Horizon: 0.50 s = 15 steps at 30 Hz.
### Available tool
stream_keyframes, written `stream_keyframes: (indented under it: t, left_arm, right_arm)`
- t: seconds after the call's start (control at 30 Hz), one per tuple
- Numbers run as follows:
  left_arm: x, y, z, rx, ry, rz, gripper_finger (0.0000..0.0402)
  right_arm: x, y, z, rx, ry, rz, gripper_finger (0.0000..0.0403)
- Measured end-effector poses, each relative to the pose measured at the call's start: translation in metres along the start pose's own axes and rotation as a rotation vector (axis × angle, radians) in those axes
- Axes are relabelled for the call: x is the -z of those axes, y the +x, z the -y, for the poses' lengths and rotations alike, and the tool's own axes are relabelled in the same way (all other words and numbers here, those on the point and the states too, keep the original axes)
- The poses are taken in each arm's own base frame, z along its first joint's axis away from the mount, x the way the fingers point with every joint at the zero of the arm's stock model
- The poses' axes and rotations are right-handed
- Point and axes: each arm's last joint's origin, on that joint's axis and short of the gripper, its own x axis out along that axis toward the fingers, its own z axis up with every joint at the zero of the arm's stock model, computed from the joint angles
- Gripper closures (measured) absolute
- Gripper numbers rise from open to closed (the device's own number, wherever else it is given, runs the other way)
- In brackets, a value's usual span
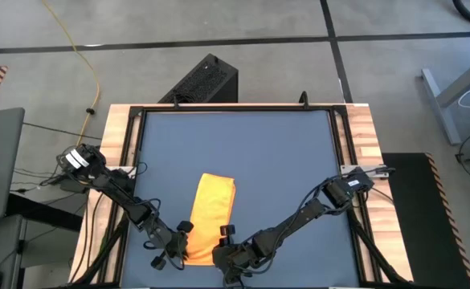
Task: Roll towel
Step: Roll the yellow microfiber cloth on the table
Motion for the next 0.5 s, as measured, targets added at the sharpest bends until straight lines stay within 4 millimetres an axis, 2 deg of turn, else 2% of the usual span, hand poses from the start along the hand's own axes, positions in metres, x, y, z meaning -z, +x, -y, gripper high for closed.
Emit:
stream_keyframes:
  t: [0.4,0.5]
  left_arm:
    - [-0.0068,-0.0079,0.0031,0.018,0.004,0.019,0.0400]
    - [-0.0068,-0.0080,0.0031,0.017,0.004,0.019,0.0401]
  right_arm:
    - [-0.0031,-0.0020,-0.0049,-0.013,-0.059,0.040,0.0221]
    - [-0.0035,-0.0002,-0.0002,-0.012,-0.055,0.029,0.0221]
